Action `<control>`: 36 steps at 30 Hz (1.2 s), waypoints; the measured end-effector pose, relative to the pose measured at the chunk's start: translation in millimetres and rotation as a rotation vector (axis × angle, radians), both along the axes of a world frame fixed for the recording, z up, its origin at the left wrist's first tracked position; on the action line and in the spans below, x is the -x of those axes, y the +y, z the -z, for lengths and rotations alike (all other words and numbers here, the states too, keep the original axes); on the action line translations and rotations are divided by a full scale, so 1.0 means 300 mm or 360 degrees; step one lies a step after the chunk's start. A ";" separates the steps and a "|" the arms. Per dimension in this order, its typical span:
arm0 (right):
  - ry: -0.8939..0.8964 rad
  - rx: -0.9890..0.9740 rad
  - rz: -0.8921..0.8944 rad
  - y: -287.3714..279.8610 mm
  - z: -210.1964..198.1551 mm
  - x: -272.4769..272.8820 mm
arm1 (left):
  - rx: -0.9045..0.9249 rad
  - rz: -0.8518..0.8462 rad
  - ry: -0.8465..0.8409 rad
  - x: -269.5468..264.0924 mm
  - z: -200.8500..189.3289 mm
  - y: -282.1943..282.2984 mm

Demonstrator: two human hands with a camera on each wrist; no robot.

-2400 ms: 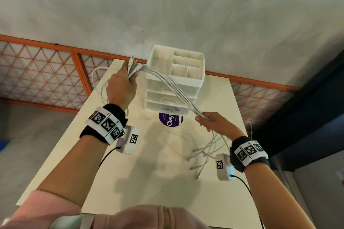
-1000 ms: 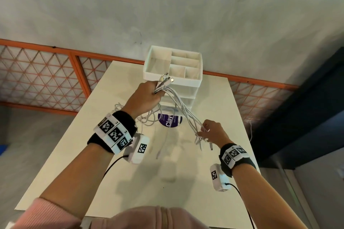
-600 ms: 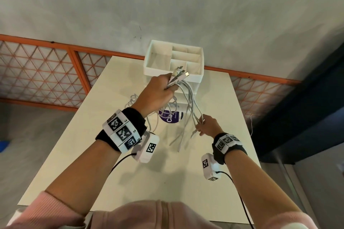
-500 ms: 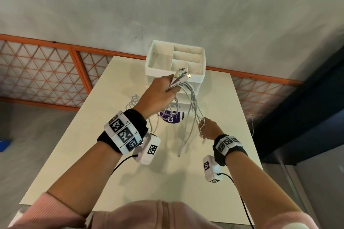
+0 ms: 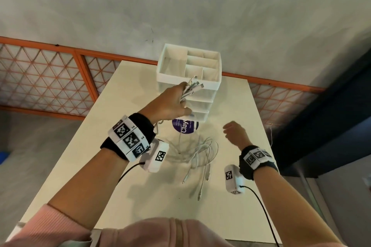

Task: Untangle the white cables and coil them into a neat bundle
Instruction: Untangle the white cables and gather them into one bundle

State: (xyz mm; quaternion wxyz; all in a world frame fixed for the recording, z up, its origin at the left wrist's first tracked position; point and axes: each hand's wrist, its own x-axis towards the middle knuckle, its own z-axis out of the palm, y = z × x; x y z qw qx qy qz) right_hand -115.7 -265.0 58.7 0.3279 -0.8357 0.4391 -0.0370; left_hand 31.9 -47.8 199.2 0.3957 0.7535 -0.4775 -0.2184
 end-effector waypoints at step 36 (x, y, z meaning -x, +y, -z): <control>-0.1315 -0.0491 -0.0569 0.292 -0.472 -0.164 | 0.0621 0.0197 0.0803 0.065 0.041 -0.019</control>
